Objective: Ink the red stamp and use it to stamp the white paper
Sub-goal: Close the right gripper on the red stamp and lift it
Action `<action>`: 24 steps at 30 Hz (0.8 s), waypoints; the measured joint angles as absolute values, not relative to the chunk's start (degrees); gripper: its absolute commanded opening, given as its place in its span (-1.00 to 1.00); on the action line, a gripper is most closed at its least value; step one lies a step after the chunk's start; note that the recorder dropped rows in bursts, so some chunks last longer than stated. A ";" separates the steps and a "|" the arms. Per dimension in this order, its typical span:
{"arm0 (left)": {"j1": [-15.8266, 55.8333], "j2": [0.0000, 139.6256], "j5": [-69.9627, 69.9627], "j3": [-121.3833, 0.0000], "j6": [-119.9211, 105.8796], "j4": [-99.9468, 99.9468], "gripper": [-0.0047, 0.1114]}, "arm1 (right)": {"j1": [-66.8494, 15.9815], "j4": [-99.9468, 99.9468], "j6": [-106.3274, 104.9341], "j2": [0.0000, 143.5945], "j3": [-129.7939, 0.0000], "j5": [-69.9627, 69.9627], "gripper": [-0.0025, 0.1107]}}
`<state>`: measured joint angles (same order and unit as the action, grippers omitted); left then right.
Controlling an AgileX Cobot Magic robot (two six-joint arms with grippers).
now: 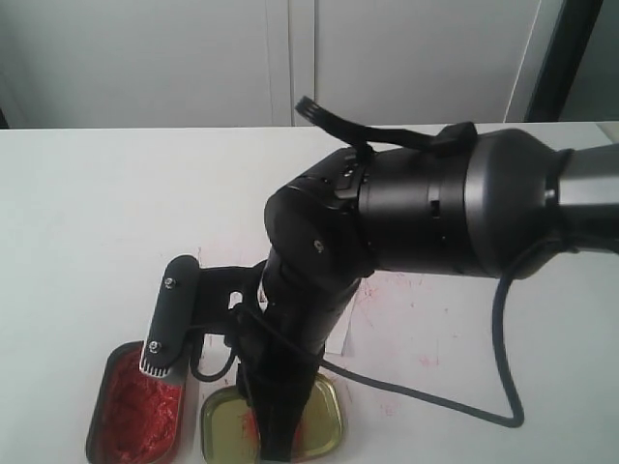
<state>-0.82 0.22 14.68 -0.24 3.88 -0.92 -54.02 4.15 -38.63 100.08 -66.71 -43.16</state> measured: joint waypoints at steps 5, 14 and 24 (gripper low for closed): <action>-0.82 0.22 14.68 -0.24 3.88 -0.92 -0.92 | -54.02 3.48 -37.22 102.71 -66.71 -42.91 -0.35; -0.82 0.22 14.68 -0.24 3.88 -0.92 -0.92 | -54.02 0.85 -32.90 105.33 -66.71 -42.90 -0.35; -0.82 0.22 14.68 -0.24 3.88 -0.92 -0.92 | -54.02 0.00 -28.55 107.74 -66.71 -41.96 -0.35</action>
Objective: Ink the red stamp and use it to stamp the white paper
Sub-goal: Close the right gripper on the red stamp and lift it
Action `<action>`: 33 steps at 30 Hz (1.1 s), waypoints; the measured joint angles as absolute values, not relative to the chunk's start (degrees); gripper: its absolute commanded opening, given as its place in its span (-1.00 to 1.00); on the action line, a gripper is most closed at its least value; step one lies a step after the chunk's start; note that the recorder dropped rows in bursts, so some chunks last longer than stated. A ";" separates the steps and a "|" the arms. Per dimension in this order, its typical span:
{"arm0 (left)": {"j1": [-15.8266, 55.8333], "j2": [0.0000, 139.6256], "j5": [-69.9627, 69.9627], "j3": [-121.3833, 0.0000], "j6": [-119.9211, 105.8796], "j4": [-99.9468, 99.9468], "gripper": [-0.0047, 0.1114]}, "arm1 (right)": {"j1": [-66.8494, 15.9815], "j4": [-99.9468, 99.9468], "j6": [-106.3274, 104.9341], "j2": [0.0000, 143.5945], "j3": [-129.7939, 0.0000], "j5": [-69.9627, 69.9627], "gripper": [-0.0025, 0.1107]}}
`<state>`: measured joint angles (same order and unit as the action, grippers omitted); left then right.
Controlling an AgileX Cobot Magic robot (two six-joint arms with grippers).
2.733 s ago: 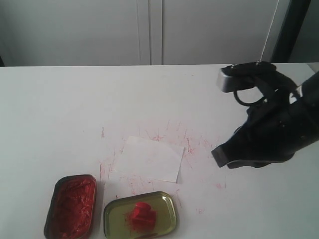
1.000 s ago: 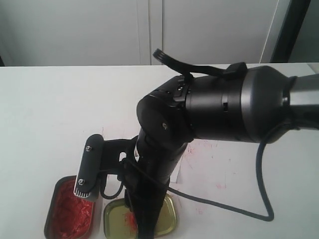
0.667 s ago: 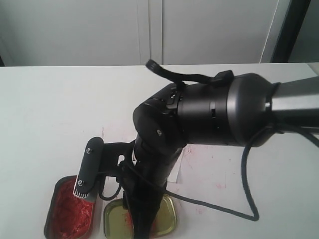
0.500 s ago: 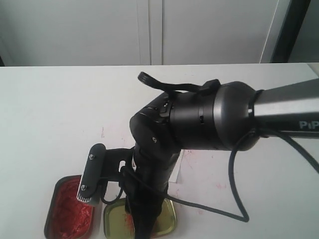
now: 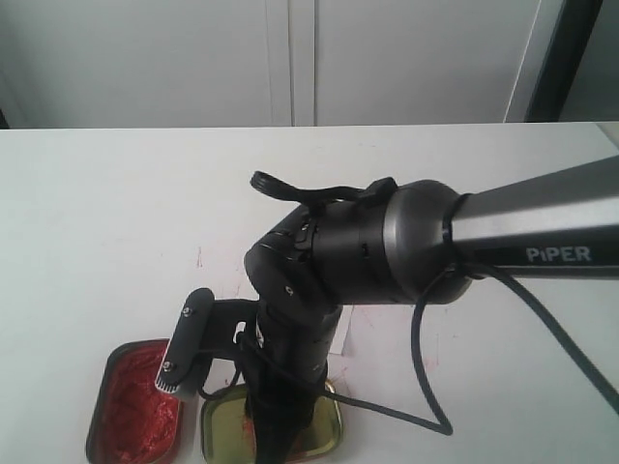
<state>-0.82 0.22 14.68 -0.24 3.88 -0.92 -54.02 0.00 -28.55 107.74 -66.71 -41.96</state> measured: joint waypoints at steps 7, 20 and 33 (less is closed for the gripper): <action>-0.82 0.22 14.68 -0.24 3.88 -0.92 -0.92 | -54.02 0.00 -28.19 108.49 -66.71 -41.59 -0.39; -0.82 0.22 14.68 -0.24 3.88 -0.92 -0.92 | -54.19 0.52 -27.83 108.80 -66.71 -42.19 -0.81; -0.82 0.22 14.68 -0.24 3.88 -0.92 -0.92 | -54.19 0.00 -26.71 107.07 -66.71 -42.99 -0.96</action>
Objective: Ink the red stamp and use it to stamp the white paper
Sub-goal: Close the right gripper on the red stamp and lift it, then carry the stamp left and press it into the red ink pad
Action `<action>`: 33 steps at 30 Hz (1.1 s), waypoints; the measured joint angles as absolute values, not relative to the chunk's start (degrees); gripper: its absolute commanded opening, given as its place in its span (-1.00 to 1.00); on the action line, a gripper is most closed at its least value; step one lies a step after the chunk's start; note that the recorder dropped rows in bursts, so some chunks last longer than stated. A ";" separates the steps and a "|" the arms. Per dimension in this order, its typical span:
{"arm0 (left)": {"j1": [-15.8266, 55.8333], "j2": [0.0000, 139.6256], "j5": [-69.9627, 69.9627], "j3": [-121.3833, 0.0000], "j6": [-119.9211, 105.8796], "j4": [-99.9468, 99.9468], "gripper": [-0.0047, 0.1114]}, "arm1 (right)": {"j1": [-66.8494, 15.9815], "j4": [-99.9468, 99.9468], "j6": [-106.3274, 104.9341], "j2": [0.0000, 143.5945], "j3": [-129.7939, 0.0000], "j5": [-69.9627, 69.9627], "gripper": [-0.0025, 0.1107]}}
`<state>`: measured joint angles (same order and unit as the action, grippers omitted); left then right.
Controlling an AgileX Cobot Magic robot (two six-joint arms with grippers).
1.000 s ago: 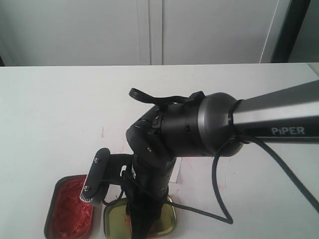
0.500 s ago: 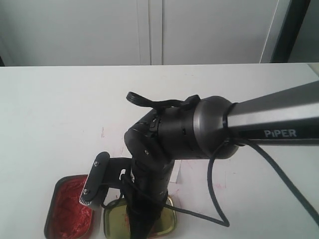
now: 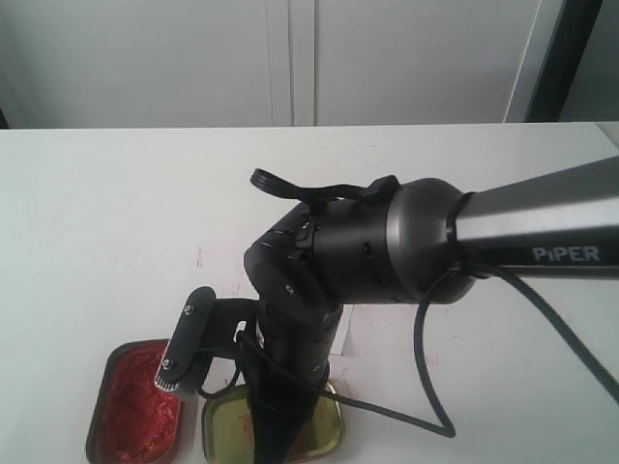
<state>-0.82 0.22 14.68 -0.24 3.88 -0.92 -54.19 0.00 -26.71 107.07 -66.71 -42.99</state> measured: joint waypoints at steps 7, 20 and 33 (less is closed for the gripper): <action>-0.82 0.22 14.68 -0.24 3.88 -0.92 -0.92 | -54.19 0.00 -25.30 104.74 -66.71 -43.16 -0.96; -0.82 0.22 14.68 -0.24 3.88 -0.92 -0.92 | -54.19 1.85 -8.31 104.01 -77.00 -47.19 -0.96; -0.82 0.22 14.68 -0.24 3.88 -0.92 -0.92 | -54.82 5.16 -1.68 107.66 -86.22 -53.72 -0.96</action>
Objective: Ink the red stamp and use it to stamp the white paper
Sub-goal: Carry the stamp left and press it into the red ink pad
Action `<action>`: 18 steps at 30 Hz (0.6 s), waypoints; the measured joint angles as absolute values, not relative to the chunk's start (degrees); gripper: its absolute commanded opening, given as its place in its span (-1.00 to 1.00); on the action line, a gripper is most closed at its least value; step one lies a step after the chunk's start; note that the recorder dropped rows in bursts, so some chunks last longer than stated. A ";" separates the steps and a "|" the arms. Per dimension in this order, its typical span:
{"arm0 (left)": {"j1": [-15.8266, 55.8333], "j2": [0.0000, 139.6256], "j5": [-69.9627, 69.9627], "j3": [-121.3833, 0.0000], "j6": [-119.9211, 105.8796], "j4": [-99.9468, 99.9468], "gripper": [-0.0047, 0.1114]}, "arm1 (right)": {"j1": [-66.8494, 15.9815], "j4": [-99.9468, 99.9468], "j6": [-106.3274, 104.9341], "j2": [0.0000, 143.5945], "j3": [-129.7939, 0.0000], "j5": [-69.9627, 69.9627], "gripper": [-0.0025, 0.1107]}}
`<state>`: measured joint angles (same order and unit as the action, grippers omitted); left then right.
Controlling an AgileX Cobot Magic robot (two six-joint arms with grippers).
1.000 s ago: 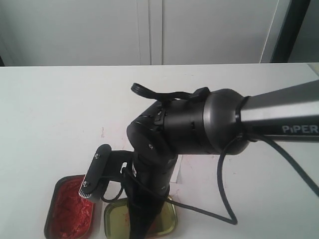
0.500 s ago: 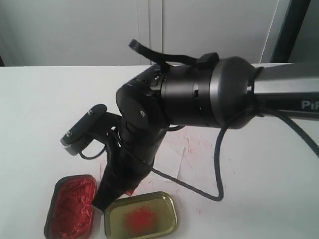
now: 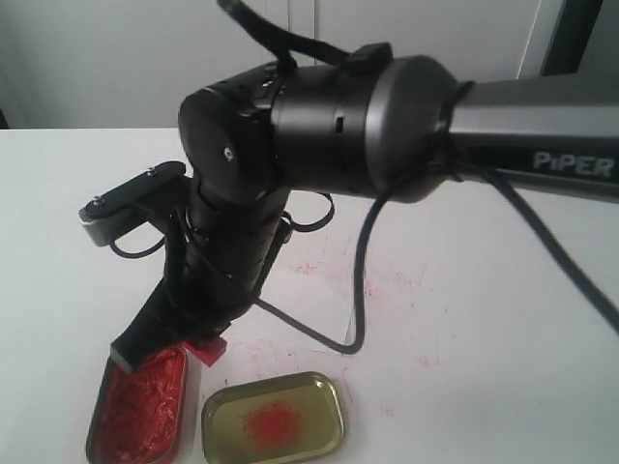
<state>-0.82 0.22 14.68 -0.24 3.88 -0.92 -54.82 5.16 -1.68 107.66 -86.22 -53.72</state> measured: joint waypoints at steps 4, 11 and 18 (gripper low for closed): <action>-0.82 0.22 14.68 -0.24 3.88 -0.92 -0.92 | -57.01 5.16 0.31 111.38 -89.63 -54.27 -0.96; -0.82 0.22 14.68 -0.24 3.88 -0.92 -0.92 | -60.19 4.81 4.58 117.69 -96.24 -56.60 -0.96; -0.82 0.22 14.68 -0.24 3.88 -0.92 -0.92 | -60.93 4.36 8.08 122.92 -101.14 -58.24 -0.96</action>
<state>-0.82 0.22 14.68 -0.24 3.88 -0.92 -60.93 4.36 8.08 122.92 -101.14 -58.24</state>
